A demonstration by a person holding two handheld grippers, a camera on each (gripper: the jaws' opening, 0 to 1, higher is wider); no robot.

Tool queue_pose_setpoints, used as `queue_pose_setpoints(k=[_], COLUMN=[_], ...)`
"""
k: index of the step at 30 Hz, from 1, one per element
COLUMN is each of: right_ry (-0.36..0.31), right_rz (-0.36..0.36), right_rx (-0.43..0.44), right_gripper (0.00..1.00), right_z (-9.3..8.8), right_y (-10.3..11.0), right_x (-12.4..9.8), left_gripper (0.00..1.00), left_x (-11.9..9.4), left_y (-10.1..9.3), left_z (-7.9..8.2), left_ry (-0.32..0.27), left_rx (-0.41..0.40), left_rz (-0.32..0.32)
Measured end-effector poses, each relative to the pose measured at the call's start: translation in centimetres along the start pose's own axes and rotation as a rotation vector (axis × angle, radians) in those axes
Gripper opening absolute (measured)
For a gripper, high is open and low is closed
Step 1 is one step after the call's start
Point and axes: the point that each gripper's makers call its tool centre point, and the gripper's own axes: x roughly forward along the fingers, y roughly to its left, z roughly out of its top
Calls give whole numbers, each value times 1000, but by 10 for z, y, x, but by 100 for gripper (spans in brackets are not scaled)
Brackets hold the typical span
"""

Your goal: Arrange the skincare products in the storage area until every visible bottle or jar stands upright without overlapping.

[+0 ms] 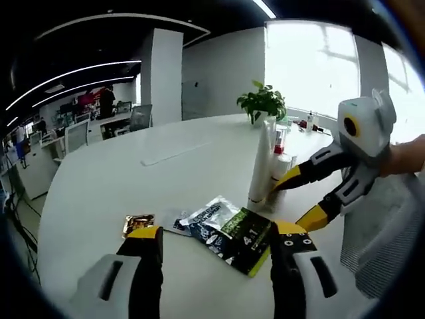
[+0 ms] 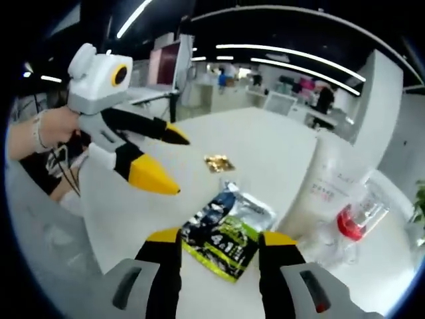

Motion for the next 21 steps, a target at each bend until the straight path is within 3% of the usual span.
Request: queue_pose_setpoints(k=[10,21], right_ry=[-49,-53], right_rz=[-61,-131], right_rx=[-21,2], right_gripper=[53,67], right_z=[15,12], right_y=[-12,-29], right_x=[-29,-54], left_gripper=[68,75], left_x=[-16,-32], left_y=[-3,-7], left_z=[7,13], left_ry=[-6,-13], left_rx=[27,33], left_rz=[-1,6])
